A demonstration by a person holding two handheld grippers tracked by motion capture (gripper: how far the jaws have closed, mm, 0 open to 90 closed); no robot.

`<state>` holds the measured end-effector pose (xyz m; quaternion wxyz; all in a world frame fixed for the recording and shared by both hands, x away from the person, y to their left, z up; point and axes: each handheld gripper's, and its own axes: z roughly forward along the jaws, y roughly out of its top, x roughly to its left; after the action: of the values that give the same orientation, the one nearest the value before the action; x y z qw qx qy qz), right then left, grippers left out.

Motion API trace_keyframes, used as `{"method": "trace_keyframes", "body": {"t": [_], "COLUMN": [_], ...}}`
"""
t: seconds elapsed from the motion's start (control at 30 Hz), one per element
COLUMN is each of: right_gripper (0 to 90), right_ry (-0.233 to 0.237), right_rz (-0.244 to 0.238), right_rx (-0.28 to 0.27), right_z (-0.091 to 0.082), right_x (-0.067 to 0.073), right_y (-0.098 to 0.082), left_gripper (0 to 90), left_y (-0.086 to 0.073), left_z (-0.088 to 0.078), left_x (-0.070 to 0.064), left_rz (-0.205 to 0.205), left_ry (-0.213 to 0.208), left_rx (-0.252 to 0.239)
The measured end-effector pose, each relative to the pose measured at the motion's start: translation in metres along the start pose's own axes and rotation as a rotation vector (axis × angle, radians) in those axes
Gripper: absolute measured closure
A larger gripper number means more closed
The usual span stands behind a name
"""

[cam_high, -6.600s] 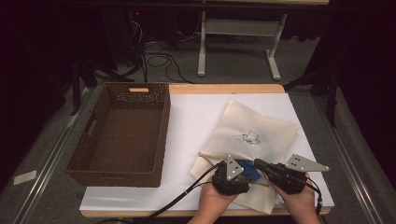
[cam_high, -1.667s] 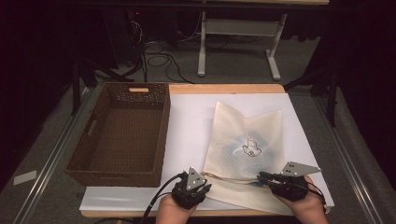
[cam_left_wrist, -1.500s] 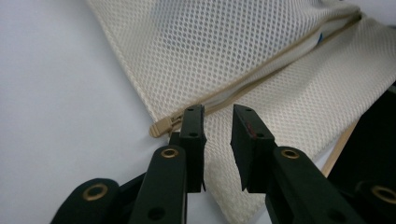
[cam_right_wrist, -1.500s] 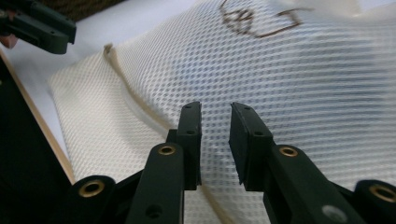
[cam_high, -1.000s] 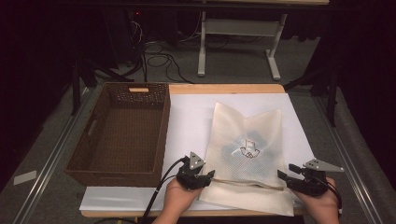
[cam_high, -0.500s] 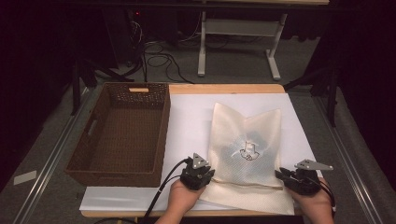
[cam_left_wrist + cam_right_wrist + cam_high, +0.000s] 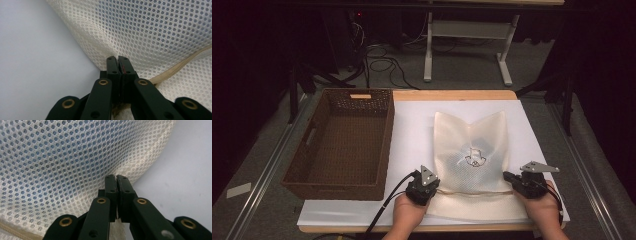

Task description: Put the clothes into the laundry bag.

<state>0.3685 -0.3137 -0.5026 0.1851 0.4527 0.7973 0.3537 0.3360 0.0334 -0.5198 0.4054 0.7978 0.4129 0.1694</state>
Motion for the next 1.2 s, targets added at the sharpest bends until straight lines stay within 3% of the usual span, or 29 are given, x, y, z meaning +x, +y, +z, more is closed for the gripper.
{"method": "trace_keyframes", "body": {"t": [0.13, 0.27, 0.7, 1.0, 1.07, 1.1, 1.2], "right_gripper": [88.9, 88.8, 87.0, 73.1, 73.2, 73.3, 73.6], "right_ry": [-0.004, -0.002, 0.010, -0.001, -0.001, 0.004, 0.008], "right_rz": [-0.005, -0.012, 0.016, 0.037, 0.048, 0.046, 0.036], "right_rx": [-0.013, -0.013, -0.013, -0.078, -0.098, -0.111, -0.129], "right_z": [0.008, 0.008, 0.005, -0.014, -0.020, -0.024, -0.030], "right_x": [-0.003, -0.005, -0.009, -0.008, -0.006, -0.005, -0.003], "right_y": [0.008, 0.008, 0.000, -0.006, -0.007, -0.007, -0.006], "left_gripper": [88.4, 88.2, 86.3, 69.2, 73.1, 86.8, 90.0], "left_y": [0.001, -0.003, -0.007, -0.009, -0.011, -0.011, -0.009], "left_z": [-0.003, -0.004, -0.006, -0.023, -0.030, -0.033, -0.043], "left_x": [0.007, 0.006, 0.002, 0.008, 0.007, 0.006, 0.002], "left_rz": [-0.025, -0.034, -0.018, -0.046, -0.030, -0.024, 0.013], "left_ry": [0.020, 0.006, 0.005, 0.023, 0.040, 0.057, 0.077], "left_rx": [-0.017, -0.004, -0.012, -0.059, -0.057, -0.058, -0.051]}}
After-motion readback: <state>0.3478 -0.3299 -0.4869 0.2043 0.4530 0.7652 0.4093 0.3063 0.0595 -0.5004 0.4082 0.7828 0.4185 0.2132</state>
